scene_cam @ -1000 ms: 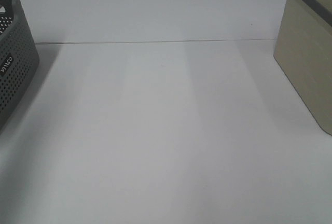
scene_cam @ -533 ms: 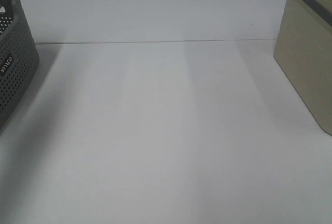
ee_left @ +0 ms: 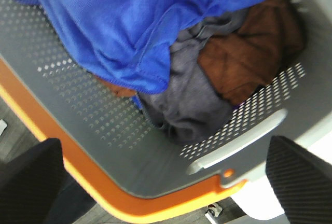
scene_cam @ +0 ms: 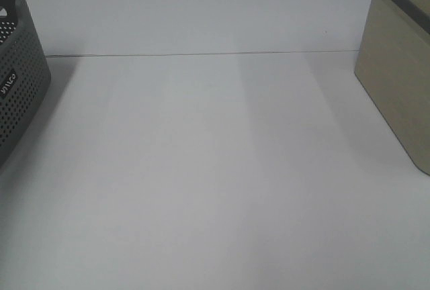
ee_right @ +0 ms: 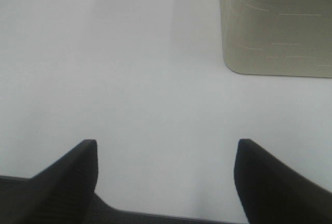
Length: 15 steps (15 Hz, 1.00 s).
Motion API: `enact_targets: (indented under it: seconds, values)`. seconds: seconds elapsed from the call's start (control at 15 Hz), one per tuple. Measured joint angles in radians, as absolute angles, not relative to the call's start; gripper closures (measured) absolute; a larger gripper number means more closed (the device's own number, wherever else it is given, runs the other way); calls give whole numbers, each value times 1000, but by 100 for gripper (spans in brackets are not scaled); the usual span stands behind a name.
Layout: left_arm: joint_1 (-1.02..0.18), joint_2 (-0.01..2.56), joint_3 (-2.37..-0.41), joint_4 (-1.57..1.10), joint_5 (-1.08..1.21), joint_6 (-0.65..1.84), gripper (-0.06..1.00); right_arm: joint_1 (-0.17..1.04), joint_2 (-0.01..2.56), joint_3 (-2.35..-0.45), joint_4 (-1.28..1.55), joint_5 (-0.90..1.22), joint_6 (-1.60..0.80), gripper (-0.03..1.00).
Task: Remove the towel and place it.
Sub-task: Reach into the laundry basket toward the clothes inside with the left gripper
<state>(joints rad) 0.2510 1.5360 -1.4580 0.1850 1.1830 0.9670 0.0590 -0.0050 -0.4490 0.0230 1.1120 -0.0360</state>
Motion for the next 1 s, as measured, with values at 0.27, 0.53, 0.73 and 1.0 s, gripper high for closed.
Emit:
enact_targets:
  seconds: [0.27,0.53,0.73,1.0]
  values:
    - [270,1598,-1458,278,1104,1012,-3,59,-5,-449,23,1112,-36,24]
    - [270,1724,-1458,309,992,1048,-2,59,-5,-449,23,1112,-36,24]
    - [270,1821,-1458,317,913,1051,-2,59,-5,-449,23,1112,-36,24]
    - [254,1937,-1458,318,869,1052,-2,59,-5,-449,23,1112,-36,24]
